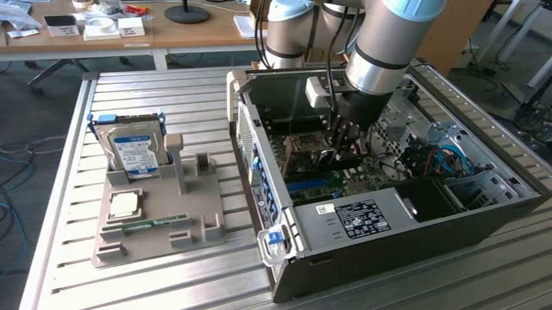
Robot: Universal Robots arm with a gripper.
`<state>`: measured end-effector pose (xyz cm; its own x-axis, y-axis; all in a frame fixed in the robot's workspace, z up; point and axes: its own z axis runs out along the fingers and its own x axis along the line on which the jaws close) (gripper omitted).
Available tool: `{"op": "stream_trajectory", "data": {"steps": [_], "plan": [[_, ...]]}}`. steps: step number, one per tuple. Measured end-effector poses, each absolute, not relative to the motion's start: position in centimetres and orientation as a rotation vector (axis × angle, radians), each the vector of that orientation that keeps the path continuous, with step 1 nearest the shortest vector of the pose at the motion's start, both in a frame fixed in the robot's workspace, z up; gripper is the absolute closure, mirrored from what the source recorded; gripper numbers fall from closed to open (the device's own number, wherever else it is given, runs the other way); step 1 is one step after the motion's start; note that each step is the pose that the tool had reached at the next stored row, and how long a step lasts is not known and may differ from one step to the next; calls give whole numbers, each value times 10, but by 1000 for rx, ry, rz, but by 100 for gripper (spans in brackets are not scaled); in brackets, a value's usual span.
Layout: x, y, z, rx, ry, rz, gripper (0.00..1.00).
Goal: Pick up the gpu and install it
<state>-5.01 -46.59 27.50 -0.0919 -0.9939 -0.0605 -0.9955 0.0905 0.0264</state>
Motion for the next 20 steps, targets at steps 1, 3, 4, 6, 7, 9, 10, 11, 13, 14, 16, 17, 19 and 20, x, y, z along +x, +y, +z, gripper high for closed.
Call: {"op": "stream_trajectory", "data": {"steps": [1,3,4,6,7,9,10,11,13,14,16,17,19,20], "plan": [[-50,-466,275,-2099,2300,94,73],[-50,-466,275,-2098,2300,94,73],[-51,-466,275,-2098,2300,95,73],[-52,-466,275,-2098,2299,95,73],[-52,-466,275,-2098,2299,95,73],[-52,-466,275,-2098,2299,95,73],[-52,-466,275,-2098,2299,95,73],[-53,-466,275,-2098,2299,95,73],[-53,-466,275,-2098,2299,95,73],[-53,-466,275,-2098,2300,95,73],[-55,-466,275,-2098,2299,95,73],[-55,-466,275,-2098,2299,95,73],[-56,-466,273,-2098,2299,95,73],[-57,-466,273,-2098,2299,95,73]]}}
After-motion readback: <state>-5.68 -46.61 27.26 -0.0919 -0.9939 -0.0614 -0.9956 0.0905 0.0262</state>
